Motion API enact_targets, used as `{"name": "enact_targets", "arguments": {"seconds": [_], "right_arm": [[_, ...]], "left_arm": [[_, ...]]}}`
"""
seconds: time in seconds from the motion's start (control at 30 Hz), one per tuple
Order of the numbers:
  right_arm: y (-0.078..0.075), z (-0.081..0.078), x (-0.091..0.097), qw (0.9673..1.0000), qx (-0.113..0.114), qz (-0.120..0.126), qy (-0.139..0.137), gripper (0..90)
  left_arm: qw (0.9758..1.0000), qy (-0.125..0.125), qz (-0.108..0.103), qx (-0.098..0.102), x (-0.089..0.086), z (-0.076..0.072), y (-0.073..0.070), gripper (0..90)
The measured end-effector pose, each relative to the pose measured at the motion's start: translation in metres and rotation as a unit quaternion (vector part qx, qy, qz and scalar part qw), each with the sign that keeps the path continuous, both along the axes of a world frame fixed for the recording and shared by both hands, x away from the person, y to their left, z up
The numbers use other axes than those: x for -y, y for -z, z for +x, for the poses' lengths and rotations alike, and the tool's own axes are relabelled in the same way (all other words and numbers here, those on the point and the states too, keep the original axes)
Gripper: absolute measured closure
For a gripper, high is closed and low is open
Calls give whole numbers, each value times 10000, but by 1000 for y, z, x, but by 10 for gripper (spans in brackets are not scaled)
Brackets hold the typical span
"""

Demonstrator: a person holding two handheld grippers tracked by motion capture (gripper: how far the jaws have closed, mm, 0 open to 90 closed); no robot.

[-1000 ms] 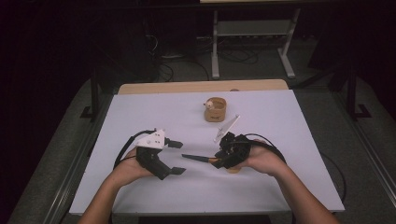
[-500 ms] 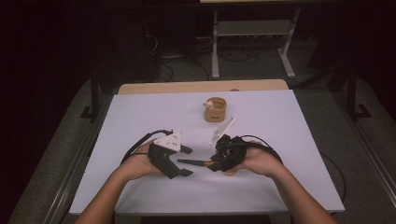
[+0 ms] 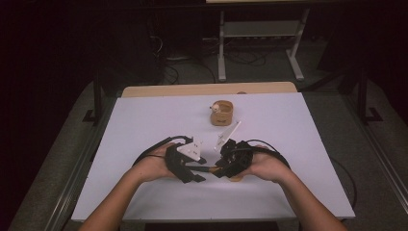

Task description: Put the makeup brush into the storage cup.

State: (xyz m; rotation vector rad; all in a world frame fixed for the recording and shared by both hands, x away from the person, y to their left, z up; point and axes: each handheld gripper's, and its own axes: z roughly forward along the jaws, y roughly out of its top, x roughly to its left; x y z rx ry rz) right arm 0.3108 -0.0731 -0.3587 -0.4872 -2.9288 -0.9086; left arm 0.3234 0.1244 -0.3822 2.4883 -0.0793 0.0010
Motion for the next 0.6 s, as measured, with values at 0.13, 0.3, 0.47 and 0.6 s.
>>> {"name": "enact_targets", "arguments": {"seconds": [0.13, 0.3, 0.47, 0.6], "right_arm": [[-1, 0, 0, 10000, -4, 21, -14, 622], [-1, -1, 0, 10000, -42, 9, -25, 622], [0, 0, -1, 10000, -32, 13, -46, 622], [-1, 0, -1, 10000, -5, -2, -41, 622]], "left_arm": [[10000, 66, 45, 7, 5, 0, 0, 457], [9997, 185, 164, 84, 8, 1, 0, 529], [9996, 201, 181, 60, 10, 1, 0, 591], [9996, 215, 189, 40, 10, 1, 0, 640]]}}
